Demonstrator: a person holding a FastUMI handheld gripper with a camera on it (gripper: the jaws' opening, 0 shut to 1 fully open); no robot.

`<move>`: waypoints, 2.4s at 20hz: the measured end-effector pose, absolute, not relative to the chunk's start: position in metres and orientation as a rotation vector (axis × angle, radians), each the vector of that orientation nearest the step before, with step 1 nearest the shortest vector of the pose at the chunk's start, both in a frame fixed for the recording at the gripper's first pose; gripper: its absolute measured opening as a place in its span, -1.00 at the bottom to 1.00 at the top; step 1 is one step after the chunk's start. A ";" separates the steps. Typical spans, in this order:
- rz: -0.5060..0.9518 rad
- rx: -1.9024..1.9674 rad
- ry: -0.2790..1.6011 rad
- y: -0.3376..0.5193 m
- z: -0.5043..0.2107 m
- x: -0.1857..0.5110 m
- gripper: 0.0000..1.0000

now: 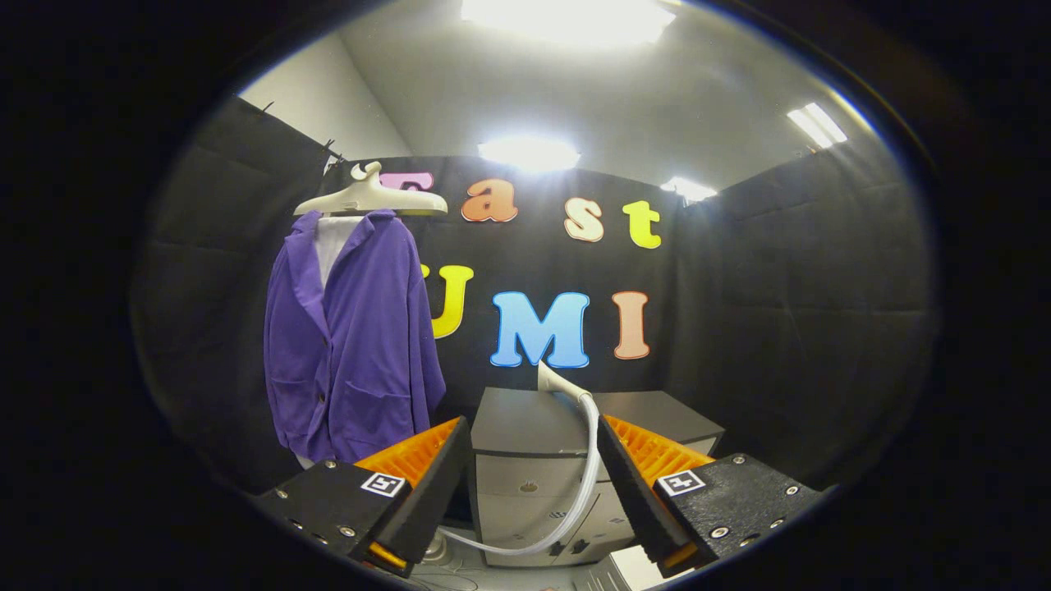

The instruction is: Iron the clothes twice with a garment steamer, once on the left side and once on the right side.

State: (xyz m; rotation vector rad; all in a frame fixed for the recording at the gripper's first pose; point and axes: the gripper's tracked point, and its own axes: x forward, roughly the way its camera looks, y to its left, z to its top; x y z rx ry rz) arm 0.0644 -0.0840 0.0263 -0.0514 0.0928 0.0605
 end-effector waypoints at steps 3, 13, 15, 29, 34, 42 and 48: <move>0.081 -0.032 0.063 -0.105 0.039 0.102 0.90; 0.176 0.158 0.152 -0.176 0.012 0.266 0.90; 0.196 0.241 0.187 -0.189 -0.002 0.302 0.90; 0.311 0.777 0.557 -0.204 -0.114 0.483 0.86; 0.401 0.747 0.684 -0.175 -0.141 0.485 0.87; 0.478 0.803 0.850 -0.152 -0.175 0.494 0.82; 0.496 0.899 0.927 -0.147 -0.182 0.492 -0.04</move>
